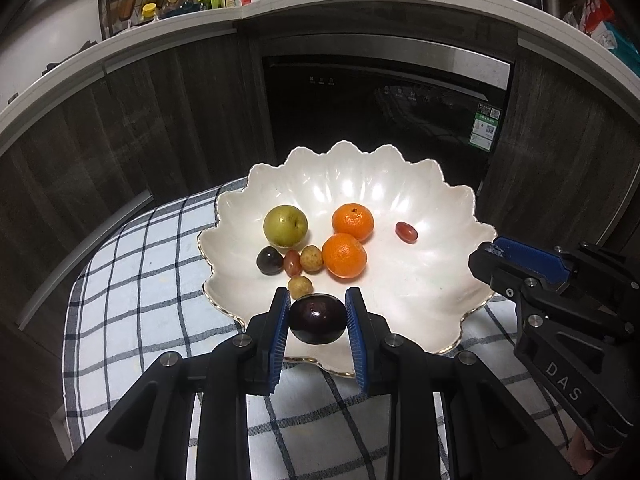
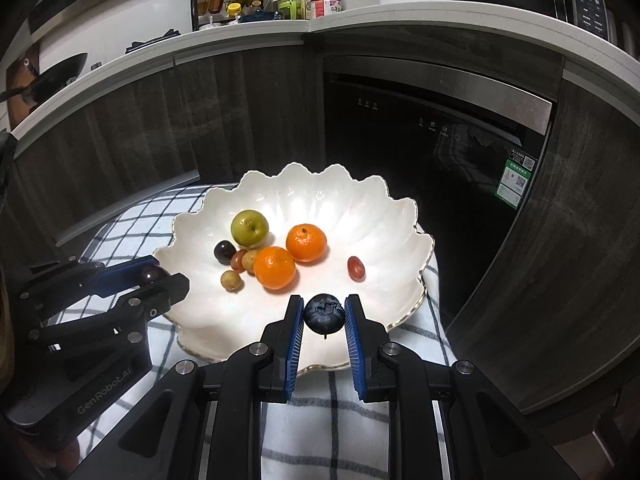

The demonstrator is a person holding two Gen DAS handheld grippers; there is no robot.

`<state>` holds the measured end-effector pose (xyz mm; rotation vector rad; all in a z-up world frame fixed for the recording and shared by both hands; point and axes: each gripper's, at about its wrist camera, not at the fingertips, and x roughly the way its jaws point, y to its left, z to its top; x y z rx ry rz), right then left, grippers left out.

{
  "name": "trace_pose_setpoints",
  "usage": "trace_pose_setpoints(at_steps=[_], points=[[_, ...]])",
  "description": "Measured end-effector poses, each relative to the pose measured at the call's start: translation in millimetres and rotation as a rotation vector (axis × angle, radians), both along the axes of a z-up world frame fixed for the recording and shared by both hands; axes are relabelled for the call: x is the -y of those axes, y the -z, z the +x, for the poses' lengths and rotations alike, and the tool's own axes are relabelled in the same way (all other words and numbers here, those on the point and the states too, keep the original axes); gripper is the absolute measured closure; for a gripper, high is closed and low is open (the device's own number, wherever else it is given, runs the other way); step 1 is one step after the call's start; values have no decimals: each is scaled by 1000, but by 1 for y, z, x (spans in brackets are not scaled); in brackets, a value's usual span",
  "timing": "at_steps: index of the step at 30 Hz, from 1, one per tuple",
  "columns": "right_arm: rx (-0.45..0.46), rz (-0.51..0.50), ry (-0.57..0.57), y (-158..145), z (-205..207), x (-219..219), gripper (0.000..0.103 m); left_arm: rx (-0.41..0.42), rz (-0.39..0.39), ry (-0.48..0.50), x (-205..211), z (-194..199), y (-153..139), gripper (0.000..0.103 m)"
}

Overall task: Organize fruits
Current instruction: 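Carry the blueberry and dark plum over the white bowl and release both, then withdraw both open tools from the bowl back over the cloth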

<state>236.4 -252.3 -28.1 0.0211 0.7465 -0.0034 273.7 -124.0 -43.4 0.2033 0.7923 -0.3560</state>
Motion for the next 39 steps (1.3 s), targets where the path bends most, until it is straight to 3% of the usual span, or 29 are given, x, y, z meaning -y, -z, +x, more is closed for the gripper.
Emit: trace_pose_setpoints(at_steps=[13,17,19,20,21,24,27,33,39], points=[[-31,10,-3,11,17,1,80,-29,11,-5,0,11,12,73],[-43,18,-1,14,19,0,80,-27,8,-11,-2,11,13,64],[-50,18,-5,16,19,-1,79,-27,13,-18,-3,11,13,54],[-53,13,-5,16,19,-1,74,-24,12,-23,-3,11,12,49],[-53,9,-2,17,19,-1,61,-20,14,-28,-4,11,12,46],[-29,-5,29,14,16,0,36,-13,25,-43,-7,11,11,41],[-10,-16,62,10,13,3,25,-7,31,-66,-12,11,9,31],[-7,-13,82,8,12,6,21,-3,23,-100,-19,11,5,18],[-3,-9,83,5,9,6,21,2,16,-119,-25,8,1,13]])
